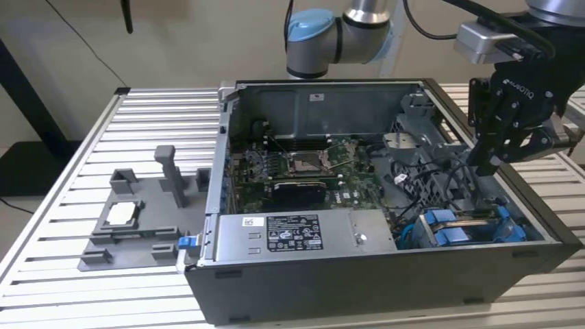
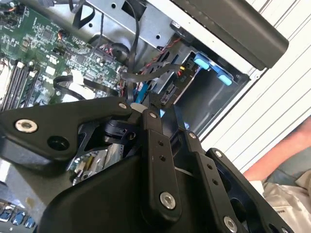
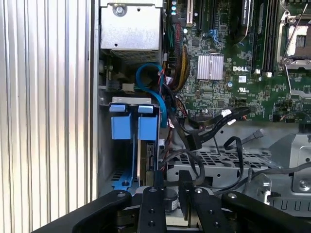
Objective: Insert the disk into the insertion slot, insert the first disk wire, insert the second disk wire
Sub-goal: 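Insert the second disk wire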
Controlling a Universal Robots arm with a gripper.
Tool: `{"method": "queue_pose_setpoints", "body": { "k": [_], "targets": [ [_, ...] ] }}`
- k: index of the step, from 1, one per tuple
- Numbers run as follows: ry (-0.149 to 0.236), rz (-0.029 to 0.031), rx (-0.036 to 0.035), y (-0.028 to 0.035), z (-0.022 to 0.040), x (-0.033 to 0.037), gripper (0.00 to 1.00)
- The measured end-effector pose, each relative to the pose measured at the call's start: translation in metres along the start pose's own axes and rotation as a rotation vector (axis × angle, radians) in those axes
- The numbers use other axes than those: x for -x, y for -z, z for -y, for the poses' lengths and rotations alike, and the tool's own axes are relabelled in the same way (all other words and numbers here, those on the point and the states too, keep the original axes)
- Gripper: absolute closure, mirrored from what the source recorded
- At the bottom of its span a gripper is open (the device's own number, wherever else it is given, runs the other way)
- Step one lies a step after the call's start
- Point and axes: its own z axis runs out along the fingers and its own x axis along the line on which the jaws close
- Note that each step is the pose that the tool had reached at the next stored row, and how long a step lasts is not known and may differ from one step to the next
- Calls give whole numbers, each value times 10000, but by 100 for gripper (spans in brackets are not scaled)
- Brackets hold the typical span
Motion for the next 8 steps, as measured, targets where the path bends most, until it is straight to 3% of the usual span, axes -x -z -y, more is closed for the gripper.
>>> {"method": "queue_pose_setpoints", "body": {
  "k": [3,8],
  "targets": [
    [270,6,-7,1,0,26,73],
    [281,6,-11,3,-15,83,73]
  ]
}}
